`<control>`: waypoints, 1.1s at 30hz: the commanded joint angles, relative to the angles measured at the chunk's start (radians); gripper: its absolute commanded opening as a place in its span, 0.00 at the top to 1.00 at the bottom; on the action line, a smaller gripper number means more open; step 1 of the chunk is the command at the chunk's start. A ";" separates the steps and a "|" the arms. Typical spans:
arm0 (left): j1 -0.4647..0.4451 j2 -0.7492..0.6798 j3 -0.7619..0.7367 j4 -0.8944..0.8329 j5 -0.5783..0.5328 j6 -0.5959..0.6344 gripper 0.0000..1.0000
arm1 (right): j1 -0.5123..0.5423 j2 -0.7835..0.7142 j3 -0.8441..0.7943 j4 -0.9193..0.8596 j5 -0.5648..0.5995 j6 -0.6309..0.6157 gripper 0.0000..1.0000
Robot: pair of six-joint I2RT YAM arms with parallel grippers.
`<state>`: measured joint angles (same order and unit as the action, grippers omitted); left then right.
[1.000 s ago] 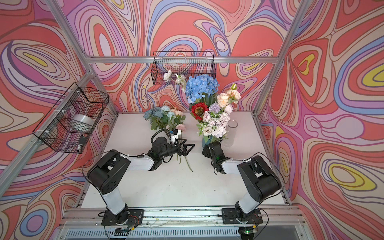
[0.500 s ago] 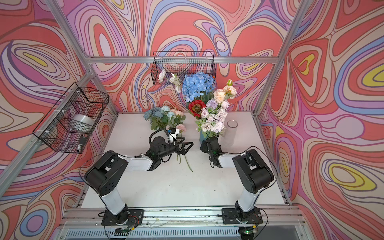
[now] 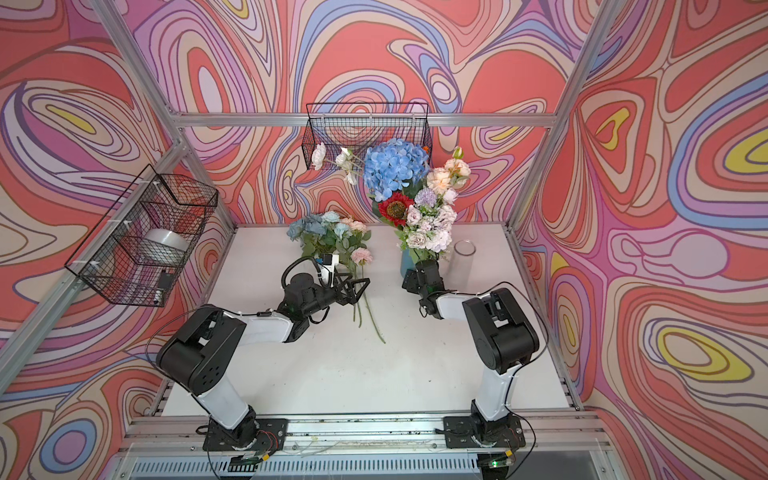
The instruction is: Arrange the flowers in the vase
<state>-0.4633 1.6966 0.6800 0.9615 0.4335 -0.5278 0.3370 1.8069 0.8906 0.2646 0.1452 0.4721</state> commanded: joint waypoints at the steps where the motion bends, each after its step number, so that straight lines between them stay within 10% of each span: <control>1: 0.025 -0.070 -0.010 -0.046 -0.035 0.009 0.00 | 0.002 -0.107 -0.003 -0.149 -0.047 0.000 0.16; 18: 0.090 -0.145 -0.066 -0.129 -0.123 0.001 0.00 | -0.091 -0.449 -0.018 -0.762 0.127 -0.018 0.13; 33: 0.097 -0.141 -0.066 -0.119 -0.116 -0.002 0.00 | -0.232 -0.435 0.040 -0.394 0.129 -0.237 0.12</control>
<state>-0.3714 1.5703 0.6209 0.8299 0.3225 -0.5274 0.1276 1.3453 0.9176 -0.2661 0.2844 0.2886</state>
